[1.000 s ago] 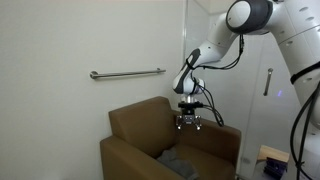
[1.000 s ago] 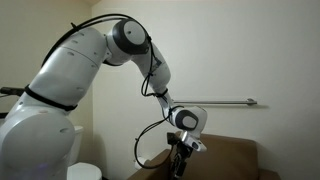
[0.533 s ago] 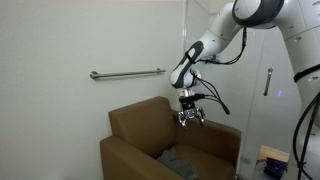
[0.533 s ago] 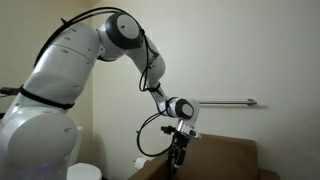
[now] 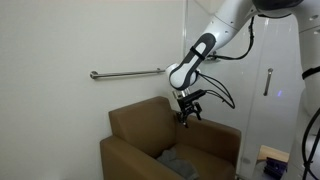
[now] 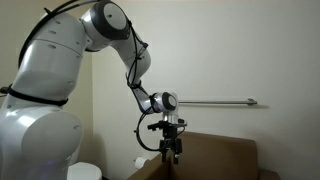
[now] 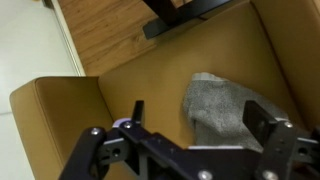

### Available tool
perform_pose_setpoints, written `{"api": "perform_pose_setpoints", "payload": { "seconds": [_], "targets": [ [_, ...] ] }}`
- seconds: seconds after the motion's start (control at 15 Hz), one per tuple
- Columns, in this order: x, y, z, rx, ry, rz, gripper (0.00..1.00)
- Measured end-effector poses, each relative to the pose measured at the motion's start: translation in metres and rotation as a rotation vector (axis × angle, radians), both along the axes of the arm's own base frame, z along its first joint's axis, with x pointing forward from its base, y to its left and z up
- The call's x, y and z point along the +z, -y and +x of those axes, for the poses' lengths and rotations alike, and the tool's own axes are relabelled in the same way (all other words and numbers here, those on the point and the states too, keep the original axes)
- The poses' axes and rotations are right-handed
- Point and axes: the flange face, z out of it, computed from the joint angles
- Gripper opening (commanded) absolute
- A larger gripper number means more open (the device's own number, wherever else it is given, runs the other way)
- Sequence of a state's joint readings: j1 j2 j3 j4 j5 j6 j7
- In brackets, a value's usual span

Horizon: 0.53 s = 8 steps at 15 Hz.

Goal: Move the towel from the arm rest to the seat

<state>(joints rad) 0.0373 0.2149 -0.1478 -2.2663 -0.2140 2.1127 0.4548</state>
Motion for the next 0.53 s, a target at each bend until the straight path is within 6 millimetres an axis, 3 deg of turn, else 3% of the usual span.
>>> {"api": "perform_pose_setpoints", "payload": {
  "seconds": [0.27,0.53],
  "targets": [
    [0.011,-0.004,-0.019,0.150,0.141,0.008,1.00],
    [0.024,0.008,-0.029,0.300,0.239,0.087,1.00]
  ]
}}
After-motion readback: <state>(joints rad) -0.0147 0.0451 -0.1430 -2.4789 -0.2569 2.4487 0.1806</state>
